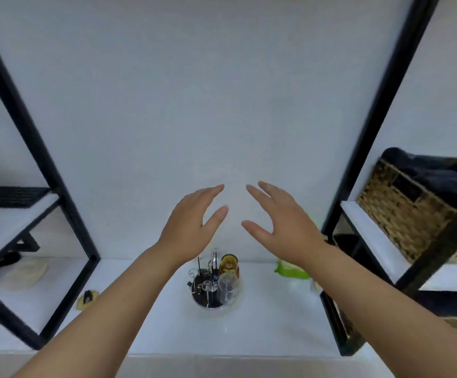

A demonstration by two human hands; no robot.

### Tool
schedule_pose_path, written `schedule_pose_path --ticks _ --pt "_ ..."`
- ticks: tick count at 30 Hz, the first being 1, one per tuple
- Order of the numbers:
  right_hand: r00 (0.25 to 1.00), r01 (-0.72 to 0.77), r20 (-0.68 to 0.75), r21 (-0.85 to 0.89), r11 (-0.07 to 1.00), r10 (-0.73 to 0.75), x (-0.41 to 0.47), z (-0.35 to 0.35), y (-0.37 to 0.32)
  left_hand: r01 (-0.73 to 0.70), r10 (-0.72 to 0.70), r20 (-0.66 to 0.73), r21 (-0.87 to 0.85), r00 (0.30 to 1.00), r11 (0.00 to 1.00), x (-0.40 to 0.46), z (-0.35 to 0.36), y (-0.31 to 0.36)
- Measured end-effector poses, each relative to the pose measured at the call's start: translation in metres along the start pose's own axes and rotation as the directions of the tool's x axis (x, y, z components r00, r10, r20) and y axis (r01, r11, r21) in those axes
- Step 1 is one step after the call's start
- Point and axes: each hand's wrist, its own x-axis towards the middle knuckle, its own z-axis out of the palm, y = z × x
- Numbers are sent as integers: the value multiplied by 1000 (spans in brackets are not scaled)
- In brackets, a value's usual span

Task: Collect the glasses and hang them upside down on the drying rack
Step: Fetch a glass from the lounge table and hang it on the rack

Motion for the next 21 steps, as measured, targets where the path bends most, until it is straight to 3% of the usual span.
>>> schedule_pose_path --ticks 3,10,14,21 --pt "999 -30 -35 -2 1000 30 -3 -73 -27 -74 74 -5 -5 997 997 12 -47 50" --pt "957 -85 -279 -8 996 79 -10 -206 -89 -301 302 -59 28 952 953 32 -142 161" --pt "917 -102 -387 -3 995 93 -26 -240 -120 -383 377 -108 -34 920 923 25 -176 201" --pt "879 -191 -444 8 982 174 -85 -262 -139 -458 454 -55 -135 889 879 6 -172 225"
